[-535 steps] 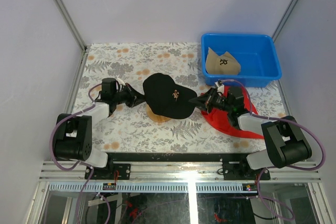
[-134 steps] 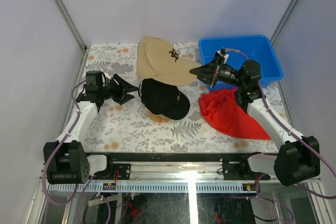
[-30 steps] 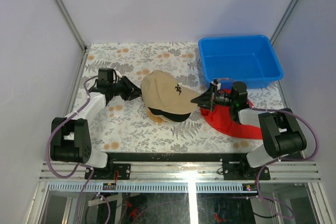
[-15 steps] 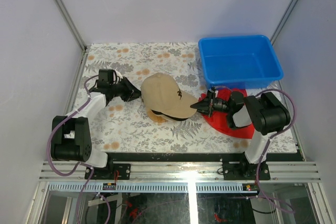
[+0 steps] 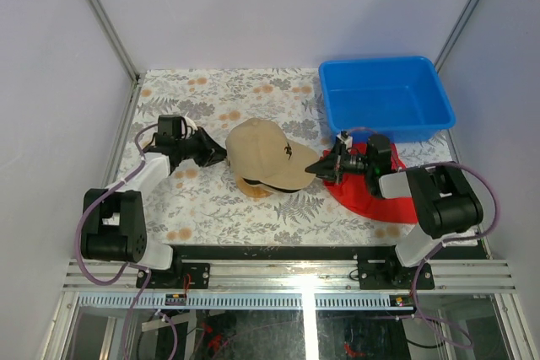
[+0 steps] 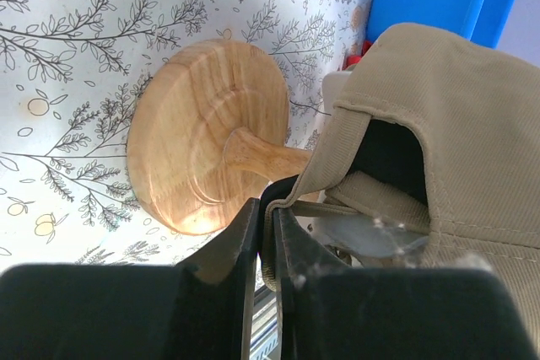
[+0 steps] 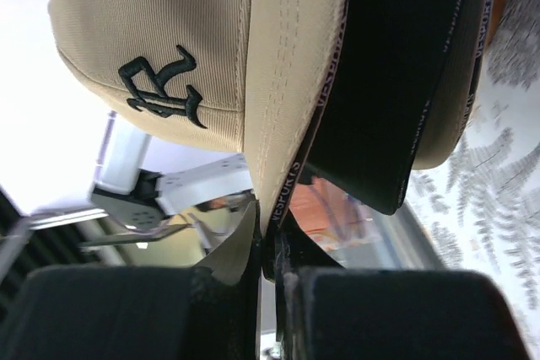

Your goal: Stack the hats

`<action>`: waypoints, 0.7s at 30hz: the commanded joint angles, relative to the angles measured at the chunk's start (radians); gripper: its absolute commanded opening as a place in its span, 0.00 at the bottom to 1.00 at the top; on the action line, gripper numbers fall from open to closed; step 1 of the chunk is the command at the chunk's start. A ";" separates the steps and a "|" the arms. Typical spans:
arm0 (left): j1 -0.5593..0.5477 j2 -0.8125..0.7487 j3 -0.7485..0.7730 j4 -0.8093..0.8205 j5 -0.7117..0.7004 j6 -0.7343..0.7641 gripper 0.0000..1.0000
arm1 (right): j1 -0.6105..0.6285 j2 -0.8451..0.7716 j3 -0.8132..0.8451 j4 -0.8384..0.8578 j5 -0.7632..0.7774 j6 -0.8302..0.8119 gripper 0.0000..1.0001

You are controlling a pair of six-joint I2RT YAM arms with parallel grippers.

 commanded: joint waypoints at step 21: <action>0.034 0.036 -0.162 -0.123 -0.135 0.120 0.02 | -0.009 -0.041 0.112 -1.093 0.292 -0.778 0.00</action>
